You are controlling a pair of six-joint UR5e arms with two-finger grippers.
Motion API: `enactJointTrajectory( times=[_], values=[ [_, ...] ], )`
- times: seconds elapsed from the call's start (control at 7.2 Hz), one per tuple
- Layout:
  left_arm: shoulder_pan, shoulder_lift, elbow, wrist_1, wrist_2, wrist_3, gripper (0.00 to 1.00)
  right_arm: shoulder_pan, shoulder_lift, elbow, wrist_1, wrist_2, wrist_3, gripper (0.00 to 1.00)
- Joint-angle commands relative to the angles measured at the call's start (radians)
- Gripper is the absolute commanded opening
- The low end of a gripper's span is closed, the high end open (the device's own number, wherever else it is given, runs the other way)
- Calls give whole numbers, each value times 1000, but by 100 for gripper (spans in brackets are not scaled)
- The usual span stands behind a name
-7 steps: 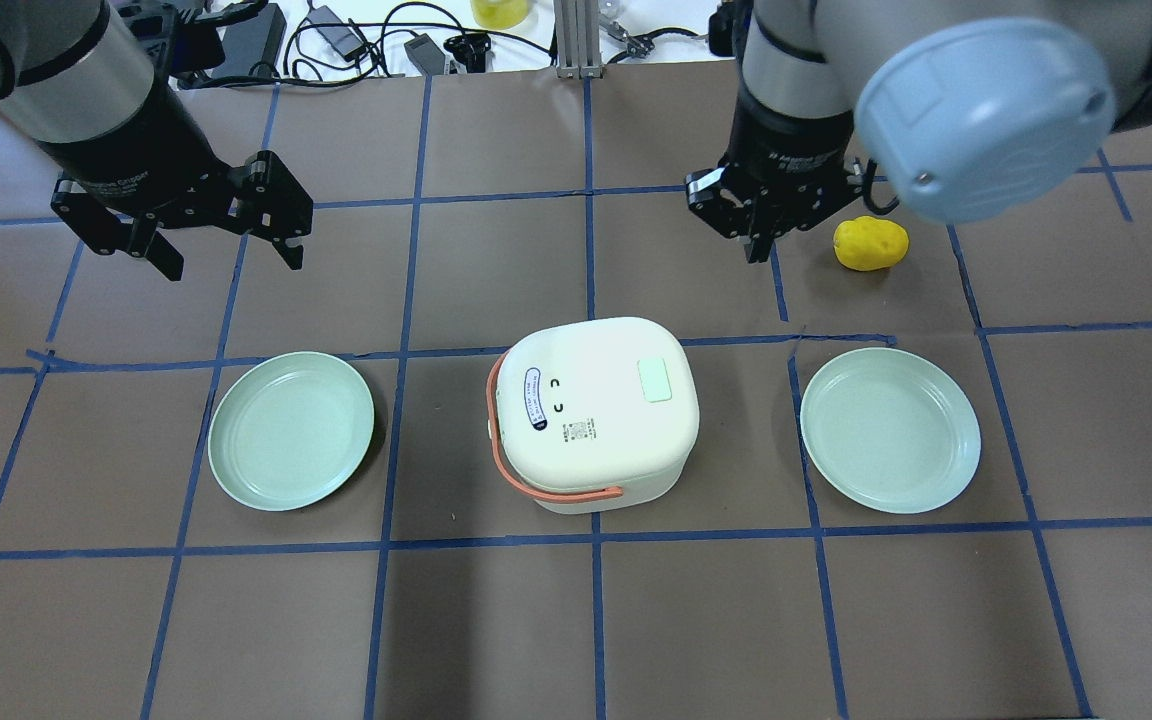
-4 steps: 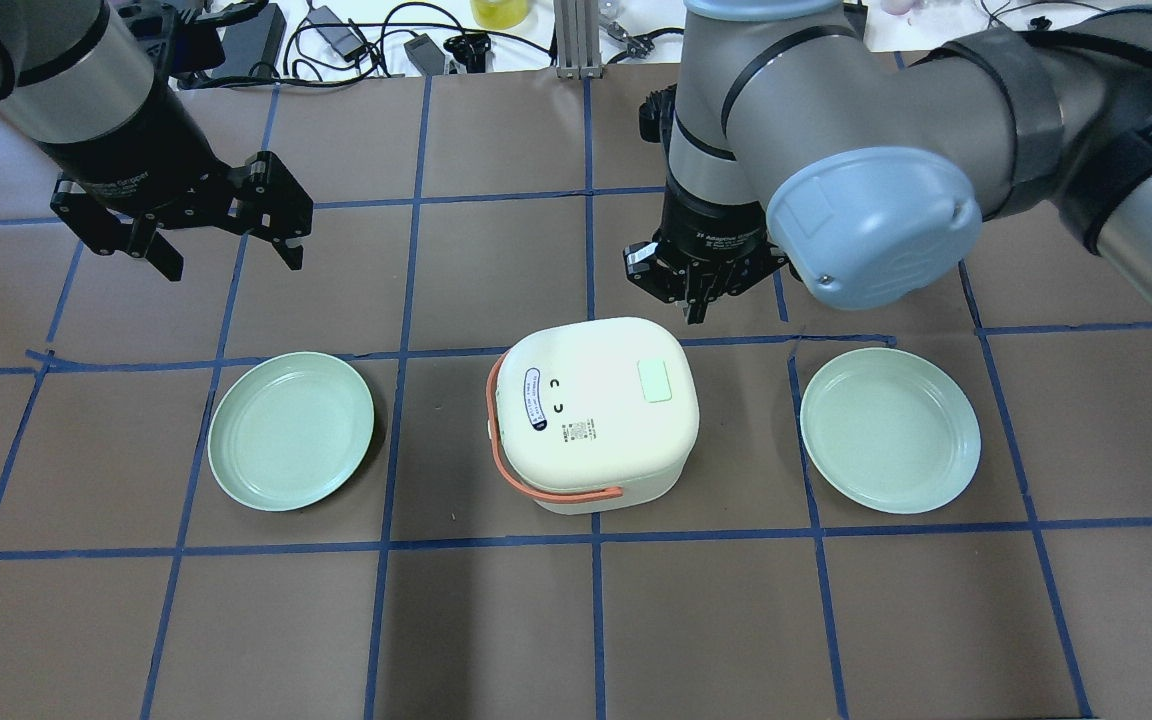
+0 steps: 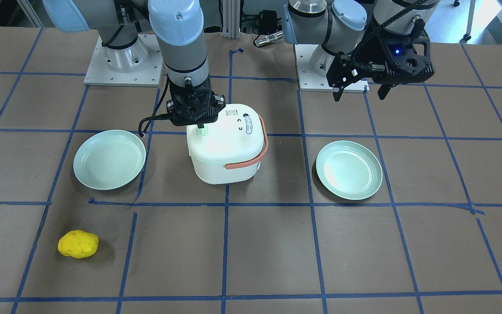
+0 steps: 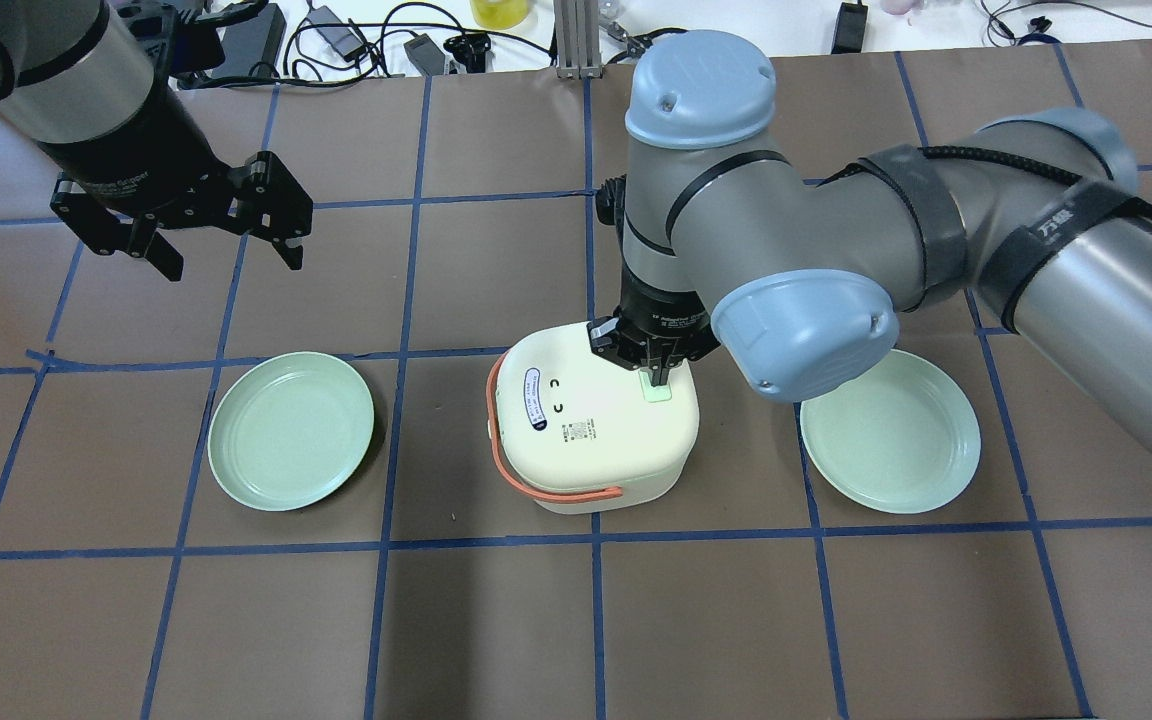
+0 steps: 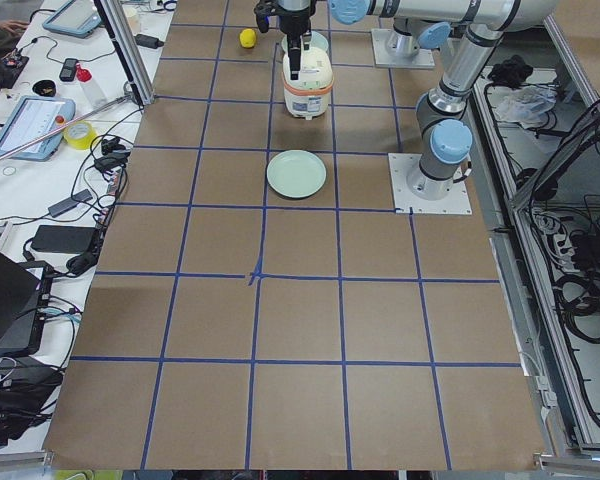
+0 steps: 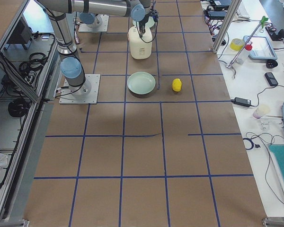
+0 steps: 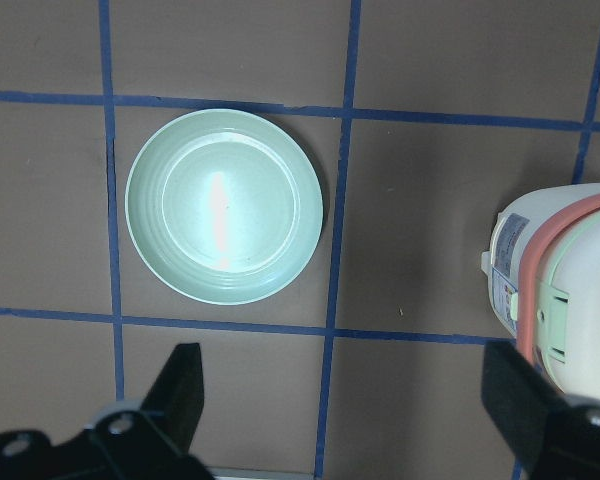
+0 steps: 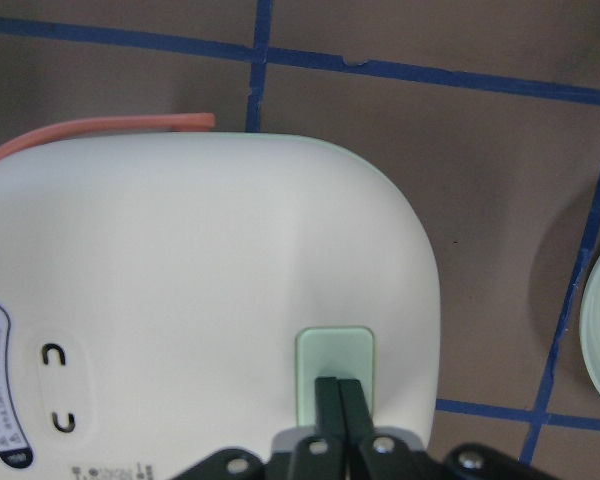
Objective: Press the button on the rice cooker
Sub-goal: 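Press down on the green lid button with the right gripper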
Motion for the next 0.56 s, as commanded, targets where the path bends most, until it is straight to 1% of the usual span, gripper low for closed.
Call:
enactJointTrajectory(
  times=[0.0, 0.14, 0.28, 0.42],
  values=[
    [0, 0, 0, 0, 0, 1, 100, 1, 3, 6, -3, 0, 0, 14],
    [0, 0, 0, 0, 0, -1, 100, 1, 3, 3, -5, -1, 0, 18],
    [0, 0, 0, 0, 0, 1, 100, 1, 3, -8, -3, -9, -5, 26],
    [0, 0, 0, 0, 0, 1, 100, -2, -10, -40, -6, -25, 1, 98]
  ],
)
